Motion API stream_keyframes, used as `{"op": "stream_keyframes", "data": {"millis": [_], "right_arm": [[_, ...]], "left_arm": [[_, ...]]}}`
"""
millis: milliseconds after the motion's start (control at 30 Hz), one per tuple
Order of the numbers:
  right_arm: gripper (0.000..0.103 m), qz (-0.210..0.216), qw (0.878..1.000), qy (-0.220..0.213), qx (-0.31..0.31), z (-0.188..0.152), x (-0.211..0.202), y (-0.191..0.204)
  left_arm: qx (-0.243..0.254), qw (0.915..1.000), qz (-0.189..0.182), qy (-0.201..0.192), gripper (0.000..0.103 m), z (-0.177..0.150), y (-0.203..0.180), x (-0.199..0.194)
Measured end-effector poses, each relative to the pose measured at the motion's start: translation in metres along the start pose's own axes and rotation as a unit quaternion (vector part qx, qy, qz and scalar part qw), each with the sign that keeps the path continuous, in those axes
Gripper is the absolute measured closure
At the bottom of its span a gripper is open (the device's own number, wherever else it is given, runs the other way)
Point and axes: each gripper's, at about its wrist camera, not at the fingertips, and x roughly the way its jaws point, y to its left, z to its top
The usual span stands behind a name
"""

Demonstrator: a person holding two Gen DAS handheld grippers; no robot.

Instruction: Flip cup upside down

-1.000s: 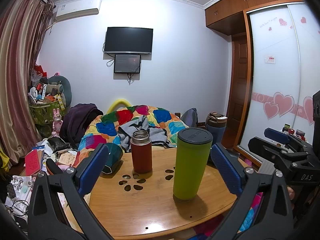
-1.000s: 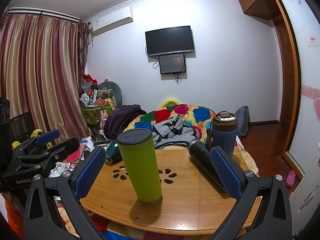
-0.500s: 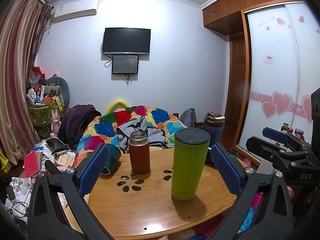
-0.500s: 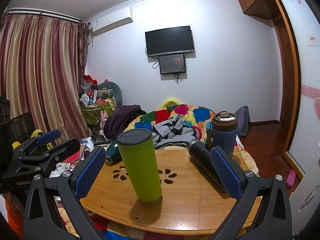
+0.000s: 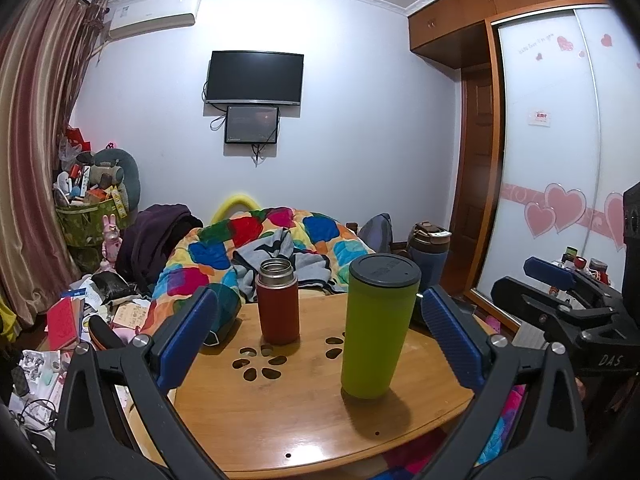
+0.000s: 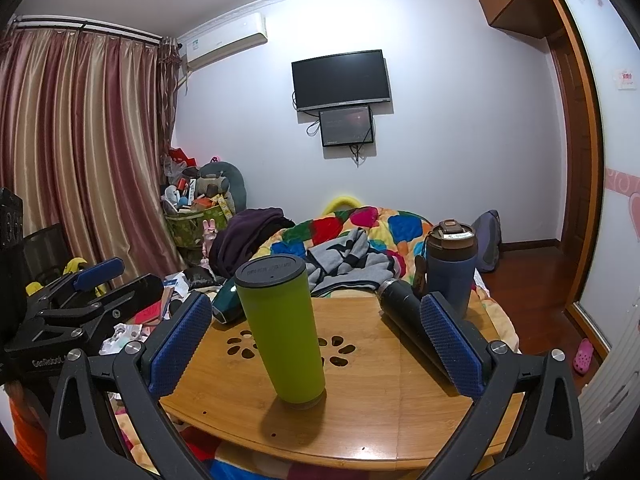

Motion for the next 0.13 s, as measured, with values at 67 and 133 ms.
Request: {"op": "stream_keyframes", "data": {"millis": [67, 133], "right_arm": [[0.000, 0.000, 1.000, 0.000, -0.001, 0.0002, -0.0001, 0.0002], [0.000, -0.001, 1.000, 0.000, -0.001, 0.0002, -0.0001, 0.0002]], "left_arm": [[0.000, 1.0000, -0.002, -0.001, 0.000, -0.0005, -0.0015, -0.0004], [0.004, 1.0000, -0.003, -0.001, 0.000, -0.0004, -0.0031, -0.0005]]}}
